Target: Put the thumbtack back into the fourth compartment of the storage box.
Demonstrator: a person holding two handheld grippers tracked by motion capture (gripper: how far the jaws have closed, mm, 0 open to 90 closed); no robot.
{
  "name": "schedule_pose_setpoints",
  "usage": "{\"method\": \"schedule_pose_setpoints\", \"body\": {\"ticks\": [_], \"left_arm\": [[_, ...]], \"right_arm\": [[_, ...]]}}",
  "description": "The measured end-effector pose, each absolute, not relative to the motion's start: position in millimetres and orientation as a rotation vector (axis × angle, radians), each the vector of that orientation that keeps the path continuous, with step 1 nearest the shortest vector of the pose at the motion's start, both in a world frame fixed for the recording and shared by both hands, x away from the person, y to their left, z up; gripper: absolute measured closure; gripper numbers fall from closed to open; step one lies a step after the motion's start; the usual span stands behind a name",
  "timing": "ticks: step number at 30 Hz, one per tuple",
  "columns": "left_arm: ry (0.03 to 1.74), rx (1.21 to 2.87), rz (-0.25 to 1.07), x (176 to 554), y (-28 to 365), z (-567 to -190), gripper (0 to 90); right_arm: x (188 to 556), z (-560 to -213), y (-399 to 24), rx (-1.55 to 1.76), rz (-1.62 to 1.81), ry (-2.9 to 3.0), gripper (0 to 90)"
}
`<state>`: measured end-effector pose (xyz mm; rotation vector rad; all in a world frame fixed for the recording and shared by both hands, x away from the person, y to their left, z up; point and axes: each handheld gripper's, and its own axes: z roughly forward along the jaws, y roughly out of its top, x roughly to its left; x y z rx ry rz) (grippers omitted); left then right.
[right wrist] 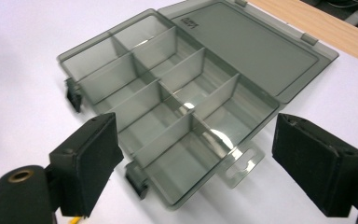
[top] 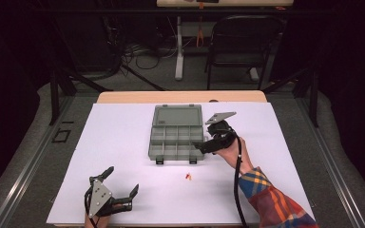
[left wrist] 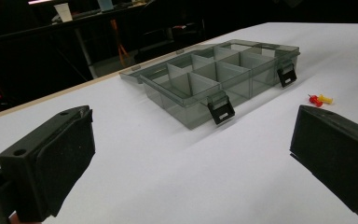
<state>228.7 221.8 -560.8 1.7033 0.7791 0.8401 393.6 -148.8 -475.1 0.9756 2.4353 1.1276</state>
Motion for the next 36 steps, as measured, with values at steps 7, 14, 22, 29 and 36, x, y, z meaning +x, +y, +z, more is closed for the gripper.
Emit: {"method": "schedule_pose_setpoints", "body": {"ticks": [7,14,22,29,36], "left_arm": [[0.776,1.707,0.838,228.9,221.5,-560.8,0.0],[0.776,1.709,0.835,229.3,221.2,-561.0,0.0],[0.771,1.709,0.838,228.9,221.0,-560.7,0.0],[0.772,1.711,0.837,228.7,221.2,-560.7,0.0],[0.772,1.713,0.837,228.7,221.1,-560.6,0.0]], "right_arm": [[372.3,-476.9,-149.9,0.951,1.136,2.45,6.8],[354.3,-486.4,-146.2,0.938,1.131,2.467,1.1],[334.9,-496.4,-141.8,0.916,1.163,2.488,0.0],[321.9,-506.8,-134.7,0.916,1.194,2.496,0.0],[315.1,-519.8,-125.8,0.922,1.164,2.516,3.7]]}}
